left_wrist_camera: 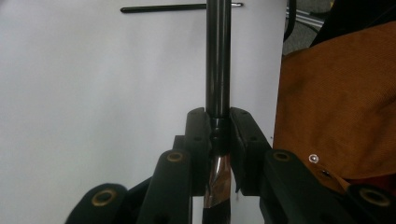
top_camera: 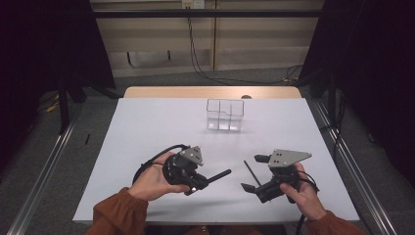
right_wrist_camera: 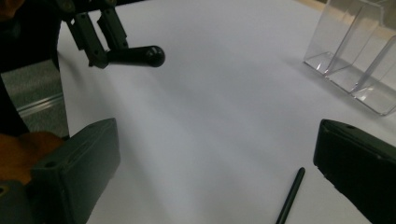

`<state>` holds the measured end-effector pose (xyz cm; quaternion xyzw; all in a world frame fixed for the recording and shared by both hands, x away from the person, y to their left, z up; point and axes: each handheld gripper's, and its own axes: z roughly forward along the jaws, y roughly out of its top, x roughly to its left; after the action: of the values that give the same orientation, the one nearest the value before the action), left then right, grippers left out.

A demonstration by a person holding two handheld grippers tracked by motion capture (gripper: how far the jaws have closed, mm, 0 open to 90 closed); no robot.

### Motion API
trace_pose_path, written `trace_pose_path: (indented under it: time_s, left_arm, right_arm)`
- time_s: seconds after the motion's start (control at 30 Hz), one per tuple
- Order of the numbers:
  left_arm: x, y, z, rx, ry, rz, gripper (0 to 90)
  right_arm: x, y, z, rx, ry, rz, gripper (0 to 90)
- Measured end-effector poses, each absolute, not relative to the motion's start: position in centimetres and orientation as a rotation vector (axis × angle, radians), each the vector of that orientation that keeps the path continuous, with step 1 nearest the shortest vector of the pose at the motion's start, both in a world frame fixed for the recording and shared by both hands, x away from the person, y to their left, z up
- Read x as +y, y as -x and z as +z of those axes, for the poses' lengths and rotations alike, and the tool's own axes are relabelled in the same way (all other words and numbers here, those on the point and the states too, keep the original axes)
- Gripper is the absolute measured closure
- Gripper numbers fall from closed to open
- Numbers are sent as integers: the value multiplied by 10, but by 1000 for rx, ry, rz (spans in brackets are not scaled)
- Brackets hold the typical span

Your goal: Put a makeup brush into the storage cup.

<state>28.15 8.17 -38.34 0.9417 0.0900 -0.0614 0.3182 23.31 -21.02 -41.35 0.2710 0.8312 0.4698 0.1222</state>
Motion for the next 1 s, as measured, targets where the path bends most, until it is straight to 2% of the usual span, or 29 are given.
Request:
trace_pose_path:
  time_s: [1.0]
  left_arm:
    - [60, -291, -387, 141, -2674, -177, 785]
  right_arm:
    - [-165, -263, -400, 2925, -538, 1097, 31]
